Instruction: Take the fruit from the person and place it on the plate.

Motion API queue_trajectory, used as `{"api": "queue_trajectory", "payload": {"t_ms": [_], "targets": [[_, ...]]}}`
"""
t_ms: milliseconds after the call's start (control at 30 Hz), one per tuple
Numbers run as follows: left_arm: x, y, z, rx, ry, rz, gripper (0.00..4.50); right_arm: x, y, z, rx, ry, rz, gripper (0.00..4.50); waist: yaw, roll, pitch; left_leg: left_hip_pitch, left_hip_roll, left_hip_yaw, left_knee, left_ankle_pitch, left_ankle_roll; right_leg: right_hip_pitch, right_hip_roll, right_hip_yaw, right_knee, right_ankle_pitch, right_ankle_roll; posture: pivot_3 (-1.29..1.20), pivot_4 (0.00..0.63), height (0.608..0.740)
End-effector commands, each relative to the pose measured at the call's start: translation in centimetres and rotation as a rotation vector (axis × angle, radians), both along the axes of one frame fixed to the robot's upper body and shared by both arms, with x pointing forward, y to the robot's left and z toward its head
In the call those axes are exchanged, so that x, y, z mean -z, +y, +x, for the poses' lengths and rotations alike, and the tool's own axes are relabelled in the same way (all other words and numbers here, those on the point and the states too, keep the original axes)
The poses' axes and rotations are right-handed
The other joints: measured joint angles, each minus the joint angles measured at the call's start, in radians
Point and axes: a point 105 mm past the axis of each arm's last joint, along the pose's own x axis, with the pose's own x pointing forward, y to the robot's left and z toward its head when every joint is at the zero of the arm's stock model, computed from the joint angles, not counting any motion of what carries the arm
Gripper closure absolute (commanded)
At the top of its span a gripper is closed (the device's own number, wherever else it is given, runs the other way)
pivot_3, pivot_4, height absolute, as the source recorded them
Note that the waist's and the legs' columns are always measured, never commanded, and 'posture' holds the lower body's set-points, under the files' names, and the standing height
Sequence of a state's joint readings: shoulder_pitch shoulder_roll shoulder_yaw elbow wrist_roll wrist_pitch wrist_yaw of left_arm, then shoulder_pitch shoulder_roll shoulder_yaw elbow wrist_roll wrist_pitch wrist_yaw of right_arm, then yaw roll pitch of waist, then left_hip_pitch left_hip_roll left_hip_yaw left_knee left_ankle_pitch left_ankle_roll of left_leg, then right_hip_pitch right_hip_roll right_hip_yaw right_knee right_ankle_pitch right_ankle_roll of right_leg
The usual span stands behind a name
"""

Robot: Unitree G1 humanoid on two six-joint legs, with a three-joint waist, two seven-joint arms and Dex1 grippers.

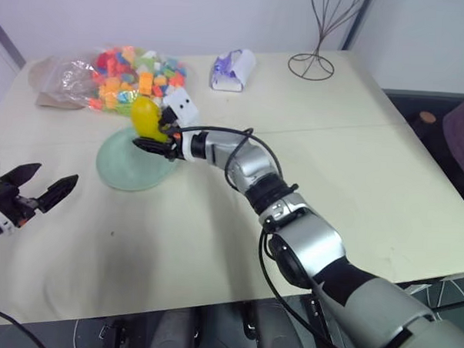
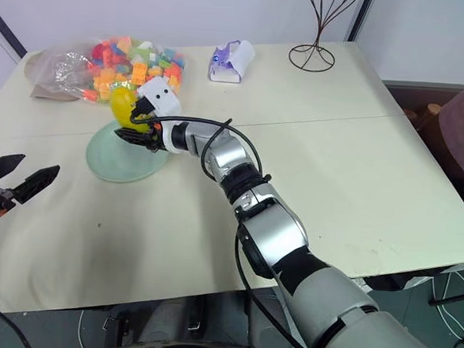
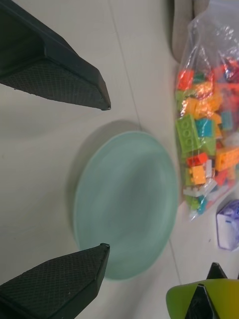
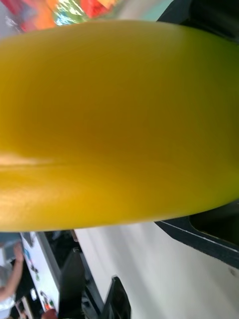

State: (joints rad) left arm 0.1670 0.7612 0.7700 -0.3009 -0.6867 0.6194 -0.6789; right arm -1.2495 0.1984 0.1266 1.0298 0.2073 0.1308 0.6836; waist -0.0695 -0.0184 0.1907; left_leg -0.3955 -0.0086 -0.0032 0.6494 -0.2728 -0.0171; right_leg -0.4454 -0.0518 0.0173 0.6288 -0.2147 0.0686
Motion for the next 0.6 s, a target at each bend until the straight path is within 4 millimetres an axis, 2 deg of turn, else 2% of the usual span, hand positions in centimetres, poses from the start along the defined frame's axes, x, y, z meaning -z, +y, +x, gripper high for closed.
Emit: {"api": "queue_trajectory", "payload": {"t_ms": [33, 433, 567, 600], "targets": [[-1.2, 0.0, -0.5, -0.011, -0.048, 0.017, 0.00, -2.0, 0.8, 0.1, 0.028, -0.061, 0.075, 2.02, -0.001, 0.000, 0.000, 0.000, 0.000, 0.000, -0.001, 0.000, 0.000, -0.001, 0.000, 0.000, 0.000, 0.000, 0.000, 0.00, 0.150, 0.740], [-1.3, -0.5, -0.2, -0.001, -0.048, 0.016, 0.00, -0.8, 3.1, -1.5, -0.026, 0.016, 0.116, 2.02, -0.001, 0.000, 0.000, 0.000, 0.000, 0.000, -0.003, 0.000, 0.000, -0.001, 0.000, -0.001, 0.000, -0.001, -0.002, 0.00, 0.150, 0.740], [-1.3, -0.5, -0.1, -0.001, -0.050, 0.014, 0.00, -0.5, 3.7, -2.0, -0.033, 0.021, 0.113, 0.02, -0.001, 0.000, 0.000, 0.000, 0.000, -0.001, -0.003, 0.000, 0.000, -0.001, 0.000, -0.001, 0.000, -0.001, -0.002, 0.00, 0.150, 0.740], [-1.3, -0.5, -0.1, -0.002, -0.050, 0.013, 0.00, -0.5, 3.9, -2.1, -0.035, 0.017, 0.113, 0.02, -0.002, 0.000, 0.000, 0.000, 0.000, -0.001, -0.003, 0.000, 0.000, -0.001, 0.000, -0.001, 0.000, -0.001, -0.002, 0.00, 0.150, 0.740]]}}
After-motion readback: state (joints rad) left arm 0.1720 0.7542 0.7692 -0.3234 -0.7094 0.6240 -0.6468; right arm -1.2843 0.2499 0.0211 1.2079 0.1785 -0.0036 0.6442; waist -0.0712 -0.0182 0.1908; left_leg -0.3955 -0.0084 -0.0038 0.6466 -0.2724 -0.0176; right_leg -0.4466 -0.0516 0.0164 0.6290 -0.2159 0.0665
